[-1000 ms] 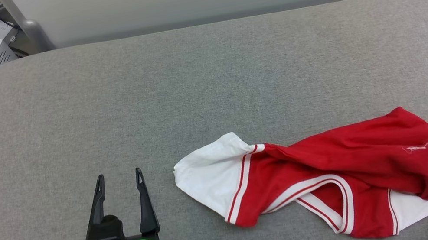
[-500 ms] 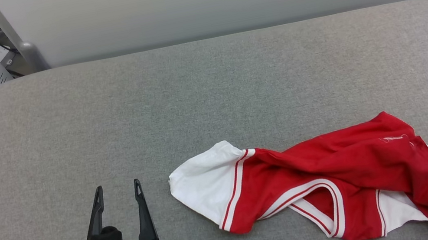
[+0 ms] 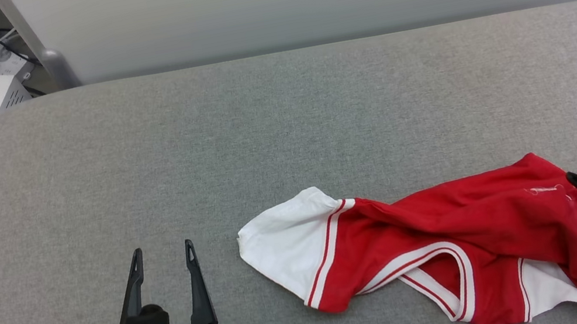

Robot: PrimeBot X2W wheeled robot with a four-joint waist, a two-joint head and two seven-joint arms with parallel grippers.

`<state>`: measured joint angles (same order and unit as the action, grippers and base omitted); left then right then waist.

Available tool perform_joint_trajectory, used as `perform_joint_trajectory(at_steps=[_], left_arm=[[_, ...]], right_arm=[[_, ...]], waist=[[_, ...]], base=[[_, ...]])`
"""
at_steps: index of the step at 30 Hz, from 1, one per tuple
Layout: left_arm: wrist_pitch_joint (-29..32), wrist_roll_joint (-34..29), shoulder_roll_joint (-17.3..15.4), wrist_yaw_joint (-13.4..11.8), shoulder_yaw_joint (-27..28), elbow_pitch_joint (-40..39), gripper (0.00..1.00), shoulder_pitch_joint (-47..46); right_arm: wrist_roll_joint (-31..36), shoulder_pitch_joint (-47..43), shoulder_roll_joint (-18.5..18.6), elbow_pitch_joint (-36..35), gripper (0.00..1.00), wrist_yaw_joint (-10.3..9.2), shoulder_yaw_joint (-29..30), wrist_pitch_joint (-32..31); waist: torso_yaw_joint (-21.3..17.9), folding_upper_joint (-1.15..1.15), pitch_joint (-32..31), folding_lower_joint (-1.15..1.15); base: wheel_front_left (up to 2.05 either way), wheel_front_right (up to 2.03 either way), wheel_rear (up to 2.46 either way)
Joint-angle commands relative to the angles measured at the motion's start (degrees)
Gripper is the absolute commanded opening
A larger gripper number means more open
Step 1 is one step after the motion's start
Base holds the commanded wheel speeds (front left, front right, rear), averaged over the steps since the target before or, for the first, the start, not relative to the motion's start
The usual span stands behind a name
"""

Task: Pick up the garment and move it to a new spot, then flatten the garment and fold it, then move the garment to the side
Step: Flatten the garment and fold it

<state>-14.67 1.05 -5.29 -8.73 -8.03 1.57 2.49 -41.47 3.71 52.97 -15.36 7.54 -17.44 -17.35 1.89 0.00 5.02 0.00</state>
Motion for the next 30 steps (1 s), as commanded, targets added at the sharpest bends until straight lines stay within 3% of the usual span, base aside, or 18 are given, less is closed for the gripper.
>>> perform_joint_trajectory(at_steps=[1,8,16,22,28,29,30], left_arm=[[-0.33,-0.30,0.17,0.30,-0.03,-0.22,1.00,0.21],[-0.33,-0.64,0.58,0.13,-1.12,-0.83,1.00,-2.09],[-0.33,-0.68,1.42,-0.58,-3.42,-1.25,1.00,-6.54],[-0.33,-0.51,1.87,-1.35,-5.28,-1.23,1.00,-9.58],[-0.33,-0.27,2.01,-2.09,-5.63,-1.01,1.00,-10.01],[-0.33,-0.25,2.01,-2.19,-5.57,-0.91,1.00,-9.93],[-0.33,-0.23,2.02,-2.28,-5.45,-0.81,1.00,-9.79]], right_arm=[[0.17,1.15,0.43,-0.71,1.00,-0.05,-0.10,-1.92],[-1.74,8.79,2.45,3.77,1.00,-0.05,-2.18,-10.23],[-3.67,19.14,2.79,14.98,1.00,-0.05,-11.09,-16.97],[-3.45,24.21,0.64,22.92,1.00,-0.05,-20.69,-18.36],[-5.83,25.92,-0.61,27.37,1.00,-0.05,-28.41,-17.54],[-6.22,26.36,-0.75,27.62,0.38,-0.05,-28.99,-16.48],[-6.79,26.95,-0.92,27.96,0.00,-0.05,-29.25,-14.64]], waist=[[0.40,0.00,0.79,0.00],[2.19,0.00,5.03,0.00],[5.28,0.00,12.45,0.00],[7.66,0.00,16.67,0.00],[8.09,0.00,17.11,0.00],[7.98,0.00,16.89,0.00],[7.81,0.00,16.61,0.00]], base=[[0.00,0.00,0.00],[0.00,0.00,0.00],[0.00,0.00,0.00],[0.00,0.00,0.00],[0.00,0.00,0.00],[0.00,0.00,0.00],[0.00,0.00,0.00]])
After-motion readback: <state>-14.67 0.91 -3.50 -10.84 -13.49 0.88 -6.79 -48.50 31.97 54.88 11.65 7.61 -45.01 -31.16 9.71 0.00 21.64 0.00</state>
